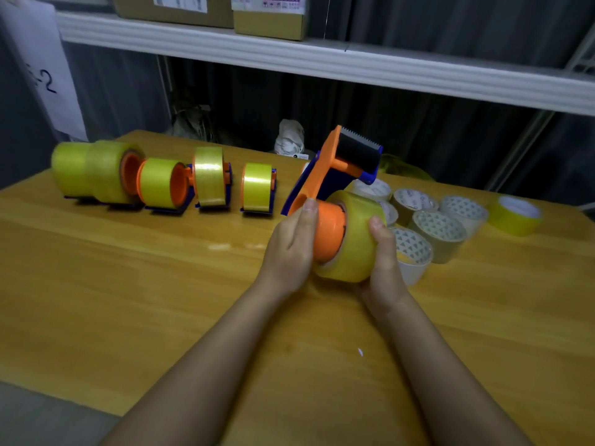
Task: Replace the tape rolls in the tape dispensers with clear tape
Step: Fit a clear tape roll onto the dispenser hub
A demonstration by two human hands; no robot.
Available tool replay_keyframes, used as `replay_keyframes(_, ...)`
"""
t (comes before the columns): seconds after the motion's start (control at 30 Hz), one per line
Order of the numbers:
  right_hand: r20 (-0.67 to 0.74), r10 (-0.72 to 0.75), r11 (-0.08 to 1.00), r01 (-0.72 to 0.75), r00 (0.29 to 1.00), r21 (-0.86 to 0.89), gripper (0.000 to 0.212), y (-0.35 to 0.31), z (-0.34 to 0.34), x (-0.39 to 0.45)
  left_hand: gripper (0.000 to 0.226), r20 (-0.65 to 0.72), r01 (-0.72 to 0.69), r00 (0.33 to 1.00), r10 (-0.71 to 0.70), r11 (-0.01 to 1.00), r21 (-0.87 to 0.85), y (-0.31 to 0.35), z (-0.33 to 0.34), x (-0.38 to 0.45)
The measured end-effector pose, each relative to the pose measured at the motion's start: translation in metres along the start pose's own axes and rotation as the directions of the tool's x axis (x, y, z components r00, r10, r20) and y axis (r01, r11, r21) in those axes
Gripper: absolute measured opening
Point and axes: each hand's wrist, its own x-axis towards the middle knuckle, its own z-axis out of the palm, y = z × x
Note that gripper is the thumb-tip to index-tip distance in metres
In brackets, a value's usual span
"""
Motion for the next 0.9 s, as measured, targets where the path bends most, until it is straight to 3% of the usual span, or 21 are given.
replay_keyframes(0.17,0.019,0.050,0.997,-0.051,0.999,0.054,0.060,0.001,-0.002,0.001,0.074,0.004,-0.040,0.999,0.040,0.999,0.034,-0.004,0.000,0.000)
replay_keyframes(0.3,-0.004,0.011,1.000,-0.011,1.000,-0.029,0.062,0.000,0.006,-0.001,0.075,-0.018,-0.022,1.000,0.022,0.999,0.036,-0.006,-0.001,-0.002)
replay_keyframes(0.5,0.006,-0.095,0.967,0.094,0.995,-0.238,0.104,0.006,0.008,-0.007,0.067,0.017,0.112,0.994,-0.111,0.993,-0.038,-0.011,-0.001,0.000)
replay_keyframes(0.7,0.017,-0.209,0.912,0.201,0.978,-0.358,0.104,0.010,0.010,-0.008,0.045,0.024,0.185,0.983,-0.183,0.976,-0.113,-0.003,0.000,0.000)
replay_keyframes(0.8,0.022,-0.161,0.937,0.160,0.987,-0.310,0.099,0.011,0.009,-0.006,0.065,-0.005,0.153,0.988,-0.154,0.983,-0.098,-0.006,0.000,-0.001)
replay_keyframes(0.9,0.015,-0.113,0.962,0.113,0.994,-0.249,0.097,0.010,0.009,-0.005,0.062,-0.012,0.098,0.995,-0.099,0.993,-0.072,-0.007,0.001,-0.003)
